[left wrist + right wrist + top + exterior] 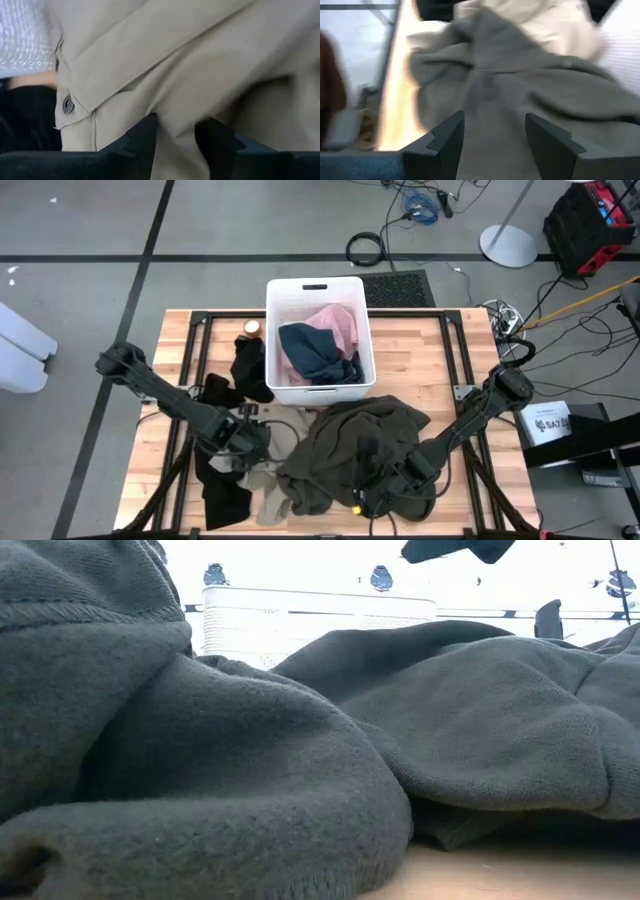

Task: Fold laundry
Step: Fold the light brown short pants

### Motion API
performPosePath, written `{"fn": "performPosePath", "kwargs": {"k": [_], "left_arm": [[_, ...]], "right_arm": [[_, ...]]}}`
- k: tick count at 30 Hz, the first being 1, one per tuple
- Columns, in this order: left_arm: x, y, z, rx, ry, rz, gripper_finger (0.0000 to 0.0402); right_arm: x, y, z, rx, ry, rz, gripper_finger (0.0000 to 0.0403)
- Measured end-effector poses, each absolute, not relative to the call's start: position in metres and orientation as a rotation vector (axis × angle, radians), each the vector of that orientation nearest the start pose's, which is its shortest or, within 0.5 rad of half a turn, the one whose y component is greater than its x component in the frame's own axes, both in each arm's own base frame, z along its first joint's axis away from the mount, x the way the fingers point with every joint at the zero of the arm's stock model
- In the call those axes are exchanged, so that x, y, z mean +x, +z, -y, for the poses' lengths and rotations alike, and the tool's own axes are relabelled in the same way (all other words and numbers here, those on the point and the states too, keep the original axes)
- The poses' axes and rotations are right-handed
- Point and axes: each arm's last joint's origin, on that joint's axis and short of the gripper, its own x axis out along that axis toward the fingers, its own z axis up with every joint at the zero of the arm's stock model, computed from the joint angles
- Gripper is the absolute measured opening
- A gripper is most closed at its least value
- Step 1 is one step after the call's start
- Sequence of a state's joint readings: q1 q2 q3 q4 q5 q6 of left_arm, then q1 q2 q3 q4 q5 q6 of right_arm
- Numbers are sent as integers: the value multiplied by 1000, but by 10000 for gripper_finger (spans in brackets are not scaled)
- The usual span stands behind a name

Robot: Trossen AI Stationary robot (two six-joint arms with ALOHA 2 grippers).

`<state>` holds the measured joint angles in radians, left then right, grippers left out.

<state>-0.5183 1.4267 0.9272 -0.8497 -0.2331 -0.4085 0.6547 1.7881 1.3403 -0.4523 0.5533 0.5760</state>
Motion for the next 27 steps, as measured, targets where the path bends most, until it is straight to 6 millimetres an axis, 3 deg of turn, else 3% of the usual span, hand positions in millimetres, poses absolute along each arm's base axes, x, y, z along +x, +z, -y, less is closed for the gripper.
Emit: {"fn": "performPosePath", "kwargs": {"k": [4,8,10,13,18,27], "left_arm": [[228,189,113,153,67,-1333,127],[233,175,113,190,72,-1389,57],[235,172,114,208,69,-1399,17],[239,180,118,210,65,-1372,11],[248,219,131,284,49,-1241,5],[235,336,145,343,75,-903,2]], "right_arm": [[325,218,-213,23,-187,-753,196],[333,195,-208,-6,-221,-816,196],[334,186,-205,-21,-219,-876,196],[329,176,-199,-6,-246,-999,196],[308,167,-184,4,-421,-1226,196],[273,171,-167,11,-811,-1396,196]]}}
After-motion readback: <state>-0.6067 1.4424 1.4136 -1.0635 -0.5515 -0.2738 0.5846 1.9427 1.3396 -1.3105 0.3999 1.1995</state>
